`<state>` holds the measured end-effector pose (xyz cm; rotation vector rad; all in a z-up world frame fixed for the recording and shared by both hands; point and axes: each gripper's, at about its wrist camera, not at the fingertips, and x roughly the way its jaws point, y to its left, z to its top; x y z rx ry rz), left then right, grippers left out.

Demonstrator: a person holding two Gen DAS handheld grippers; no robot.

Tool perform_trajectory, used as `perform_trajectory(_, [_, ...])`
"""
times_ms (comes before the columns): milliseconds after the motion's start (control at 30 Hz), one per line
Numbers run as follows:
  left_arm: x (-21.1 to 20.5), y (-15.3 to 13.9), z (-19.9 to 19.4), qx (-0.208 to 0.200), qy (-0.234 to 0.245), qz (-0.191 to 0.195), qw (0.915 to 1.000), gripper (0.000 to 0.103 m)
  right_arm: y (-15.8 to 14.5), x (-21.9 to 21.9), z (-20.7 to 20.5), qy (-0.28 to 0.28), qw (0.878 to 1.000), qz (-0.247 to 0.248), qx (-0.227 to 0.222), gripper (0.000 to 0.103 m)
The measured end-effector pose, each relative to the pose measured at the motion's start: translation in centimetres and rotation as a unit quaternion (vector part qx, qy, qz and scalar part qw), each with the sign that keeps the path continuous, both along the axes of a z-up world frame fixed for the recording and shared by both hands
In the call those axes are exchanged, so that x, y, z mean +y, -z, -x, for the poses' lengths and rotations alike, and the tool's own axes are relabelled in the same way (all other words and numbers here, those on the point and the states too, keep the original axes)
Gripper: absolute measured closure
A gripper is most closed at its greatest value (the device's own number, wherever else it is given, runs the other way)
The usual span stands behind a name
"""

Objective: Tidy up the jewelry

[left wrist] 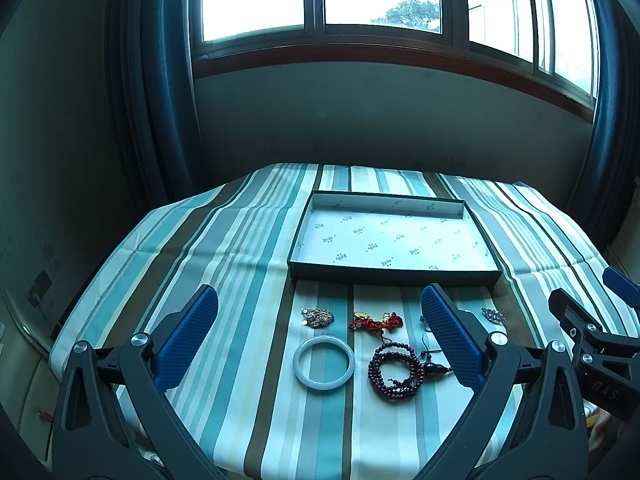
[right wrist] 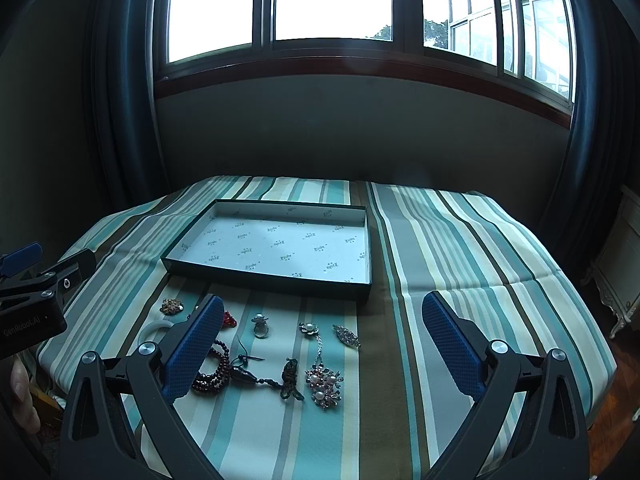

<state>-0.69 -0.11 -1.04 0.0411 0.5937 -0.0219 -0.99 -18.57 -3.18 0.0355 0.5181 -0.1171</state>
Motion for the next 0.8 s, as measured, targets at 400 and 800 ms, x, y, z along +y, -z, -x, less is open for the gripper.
perform_trajectory(400, [-0.08,0.08,-0.06,0.007,0.001,0.0,1.0,0.002,-0.04,-0.03,-0.03,-0.001,1.0,0.0,0.001,0.004])
perform_trajectory(800, [-0.11,0.08,0.02,0.007,0.0,-0.001,1.0,0.002,-0.15,-0.09,0.11,-0.001,1.0,0.002,0.0,0.004])
